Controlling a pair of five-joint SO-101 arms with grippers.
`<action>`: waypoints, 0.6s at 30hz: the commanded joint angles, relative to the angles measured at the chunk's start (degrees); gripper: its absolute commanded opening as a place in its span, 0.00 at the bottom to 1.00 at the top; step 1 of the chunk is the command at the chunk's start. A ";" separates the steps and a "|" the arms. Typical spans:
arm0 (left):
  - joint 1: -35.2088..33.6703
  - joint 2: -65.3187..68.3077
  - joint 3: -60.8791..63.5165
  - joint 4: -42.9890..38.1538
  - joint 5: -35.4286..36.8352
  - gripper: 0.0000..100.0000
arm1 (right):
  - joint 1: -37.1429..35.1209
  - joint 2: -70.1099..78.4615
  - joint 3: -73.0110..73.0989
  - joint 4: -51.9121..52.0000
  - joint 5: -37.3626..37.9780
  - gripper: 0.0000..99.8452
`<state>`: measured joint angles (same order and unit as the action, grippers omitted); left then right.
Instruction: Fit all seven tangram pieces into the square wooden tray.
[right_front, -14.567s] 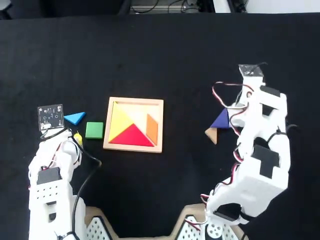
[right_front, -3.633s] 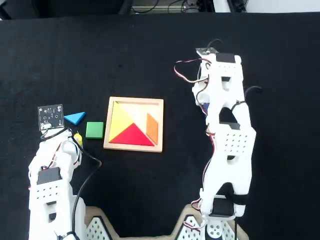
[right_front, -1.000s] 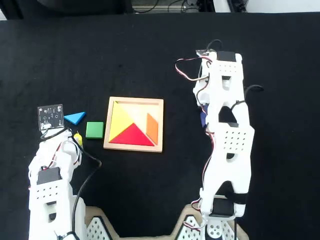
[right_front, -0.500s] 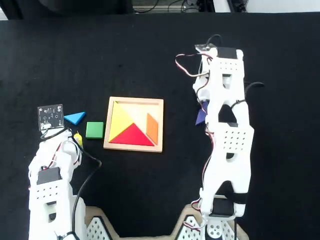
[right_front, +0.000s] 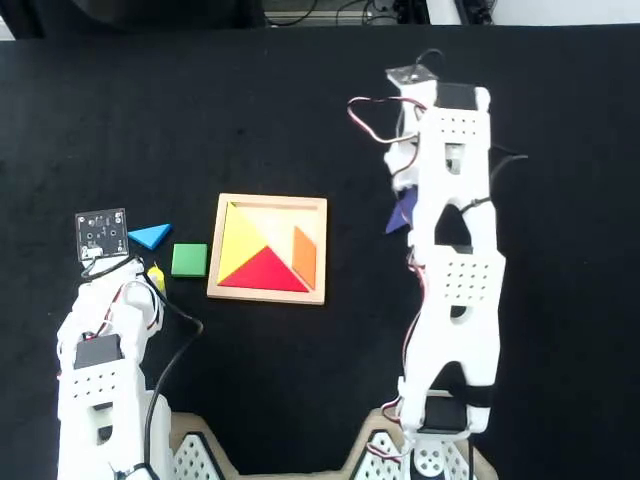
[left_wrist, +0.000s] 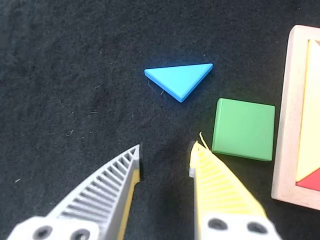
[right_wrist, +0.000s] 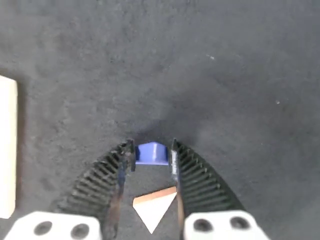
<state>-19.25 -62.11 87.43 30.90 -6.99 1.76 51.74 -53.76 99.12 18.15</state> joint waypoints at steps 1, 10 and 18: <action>0.92 -0.79 -0.66 -1.05 -0.35 0.17 | -2.90 -0.66 -3.03 1.85 1.14 0.05; 0.92 -0.79 -0.66 -1.05 -0.35 0.17 | -5.80 -0.31 -3.03 1.85 1.05 0.01; 0.92 -0.79 -0.66 -1.05 -0.35 0.17 | -11.16 -0.75 -4.62 1.85 5.36 0.01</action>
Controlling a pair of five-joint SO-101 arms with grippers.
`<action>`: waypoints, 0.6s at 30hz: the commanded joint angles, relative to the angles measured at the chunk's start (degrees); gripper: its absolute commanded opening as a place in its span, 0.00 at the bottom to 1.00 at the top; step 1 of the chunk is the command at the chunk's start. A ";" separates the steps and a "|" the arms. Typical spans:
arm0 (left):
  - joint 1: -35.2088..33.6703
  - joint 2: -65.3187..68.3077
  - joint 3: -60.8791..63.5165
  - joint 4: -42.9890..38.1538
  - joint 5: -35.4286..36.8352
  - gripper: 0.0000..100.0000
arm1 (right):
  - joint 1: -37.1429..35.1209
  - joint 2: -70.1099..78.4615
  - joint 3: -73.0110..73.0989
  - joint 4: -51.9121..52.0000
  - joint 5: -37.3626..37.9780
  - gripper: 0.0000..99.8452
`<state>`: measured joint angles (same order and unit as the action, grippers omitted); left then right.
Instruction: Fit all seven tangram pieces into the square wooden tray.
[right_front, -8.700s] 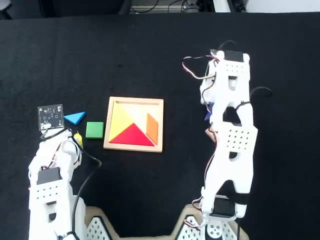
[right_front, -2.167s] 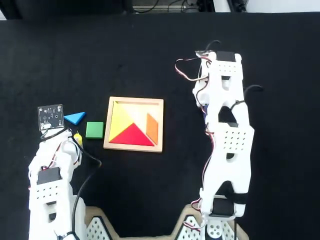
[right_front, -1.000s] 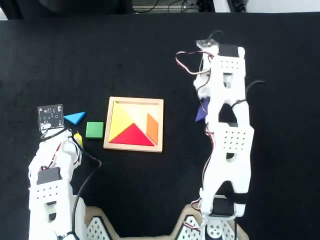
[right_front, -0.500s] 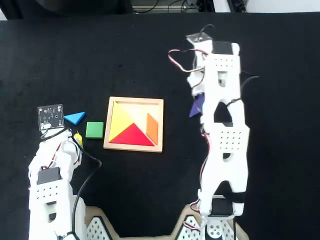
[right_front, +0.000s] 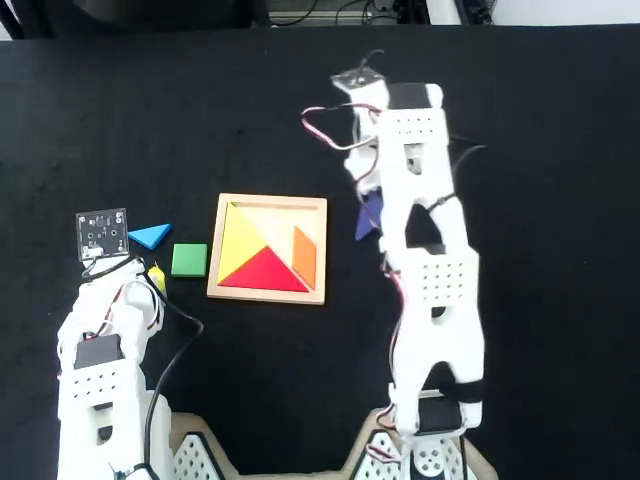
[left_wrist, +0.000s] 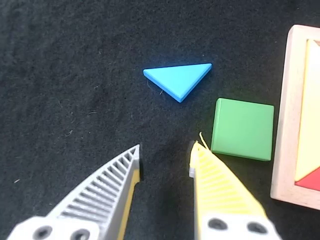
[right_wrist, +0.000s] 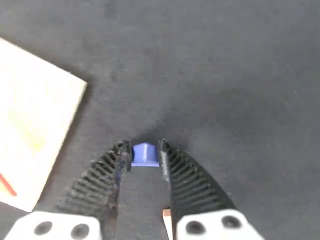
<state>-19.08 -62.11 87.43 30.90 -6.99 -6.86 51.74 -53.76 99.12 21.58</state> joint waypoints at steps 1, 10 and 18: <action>0.75 -0.79 -0.66 -1.05 -0.35 0.17 | -3.25 -0.75 -4.88 1.93 2.29 0.01; 0.75 -0.79 -0.66 -1.05 -0.35 0.17 | -5.98 -0.84 -7.25 2.02 3.25 0.01; 0.75 -0.79 -0.75 -1.05 -0.35 0.17 | -11.96 -5.23 -4.53 2.02 3.69 0.01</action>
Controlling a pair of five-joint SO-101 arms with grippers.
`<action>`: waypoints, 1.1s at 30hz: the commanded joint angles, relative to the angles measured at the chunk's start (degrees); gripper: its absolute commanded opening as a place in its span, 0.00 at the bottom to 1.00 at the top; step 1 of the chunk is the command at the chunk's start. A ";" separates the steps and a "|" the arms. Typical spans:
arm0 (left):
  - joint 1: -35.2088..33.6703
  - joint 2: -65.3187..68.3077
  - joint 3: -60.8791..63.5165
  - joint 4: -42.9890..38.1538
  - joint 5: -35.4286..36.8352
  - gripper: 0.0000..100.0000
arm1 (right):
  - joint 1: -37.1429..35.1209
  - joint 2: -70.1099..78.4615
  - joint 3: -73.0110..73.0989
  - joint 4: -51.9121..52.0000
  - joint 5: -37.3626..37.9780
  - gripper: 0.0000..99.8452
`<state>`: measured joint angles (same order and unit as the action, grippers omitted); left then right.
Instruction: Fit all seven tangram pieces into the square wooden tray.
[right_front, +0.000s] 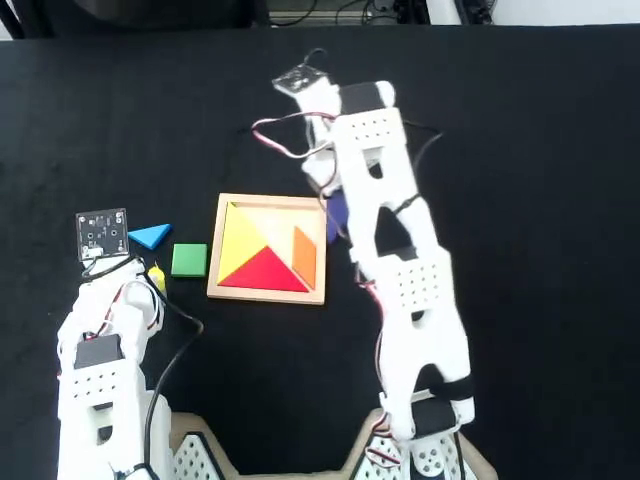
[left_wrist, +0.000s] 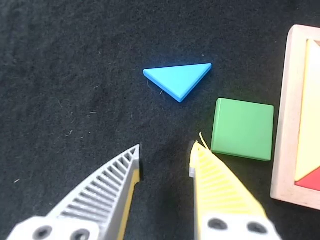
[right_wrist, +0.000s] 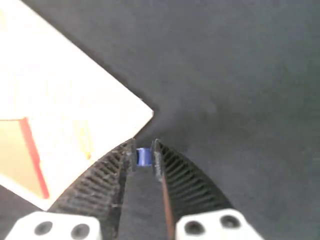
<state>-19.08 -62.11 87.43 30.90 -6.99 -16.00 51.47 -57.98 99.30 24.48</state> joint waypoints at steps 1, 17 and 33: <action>0.75 -0.79 -0.75 -1.05 -0.35 0.17 | -3.87 -5.32 0.13 1.85 1.58 0.01; 0.75 -0.79 -0.57 -1.05 -0.35 0.17 | -8.70 -1.01 1.27 -2.46 3.69 0.02; 0.75 -0.79 -0.66 -1.05 -0.35 0.17 | -7.12 -1.01 3.56 1.93 1.49 0.01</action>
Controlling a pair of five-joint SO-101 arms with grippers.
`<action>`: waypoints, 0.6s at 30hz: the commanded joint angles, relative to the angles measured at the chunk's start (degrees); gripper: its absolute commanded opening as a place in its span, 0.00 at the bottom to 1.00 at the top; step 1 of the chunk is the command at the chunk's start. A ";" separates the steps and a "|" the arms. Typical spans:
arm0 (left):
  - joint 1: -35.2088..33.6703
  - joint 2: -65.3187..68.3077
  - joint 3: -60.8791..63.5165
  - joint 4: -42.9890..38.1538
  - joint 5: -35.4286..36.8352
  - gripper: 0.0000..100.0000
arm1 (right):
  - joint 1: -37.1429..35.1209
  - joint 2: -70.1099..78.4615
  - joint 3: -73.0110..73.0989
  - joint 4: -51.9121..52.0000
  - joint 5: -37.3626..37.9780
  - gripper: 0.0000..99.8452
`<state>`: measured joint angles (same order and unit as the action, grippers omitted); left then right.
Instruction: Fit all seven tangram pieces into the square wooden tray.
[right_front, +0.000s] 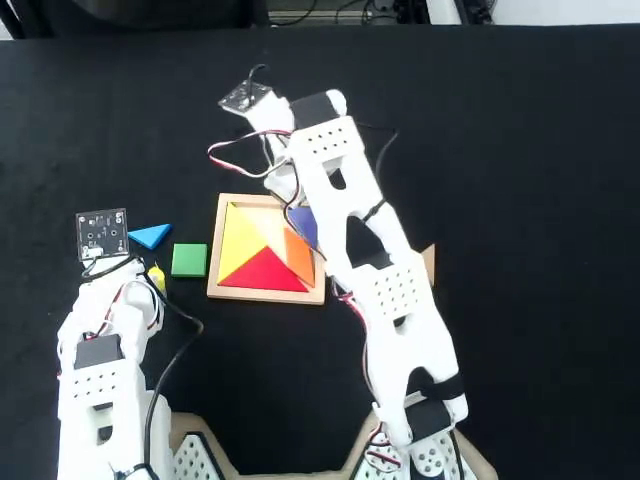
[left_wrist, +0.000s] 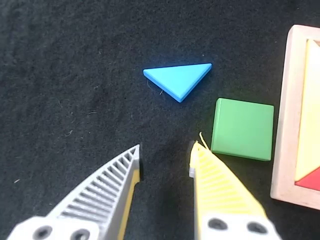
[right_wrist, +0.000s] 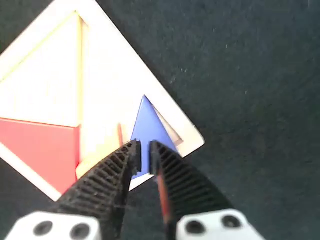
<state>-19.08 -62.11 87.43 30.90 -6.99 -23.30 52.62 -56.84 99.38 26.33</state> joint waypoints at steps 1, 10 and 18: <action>0.75 -0.79 -0.66 -1.05 -0.35 0.17 | -0.79 -2.33 3.30 1.85 -0.35 0.01; 0.75 -0.79 -0.66 -1.05 -0.35 0.17 | -4.75 -2.33 5.76 -0.18 -0.35 0.01; 0.75 -0.79 -0.66 -1.05 -0.35 0.17 | -7.12 -0.92 6.64 -1.41 -1.85 0.01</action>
<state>-19.08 -62.11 87.43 30.90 -6.99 -29.36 52.62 -49.98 98.77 25.10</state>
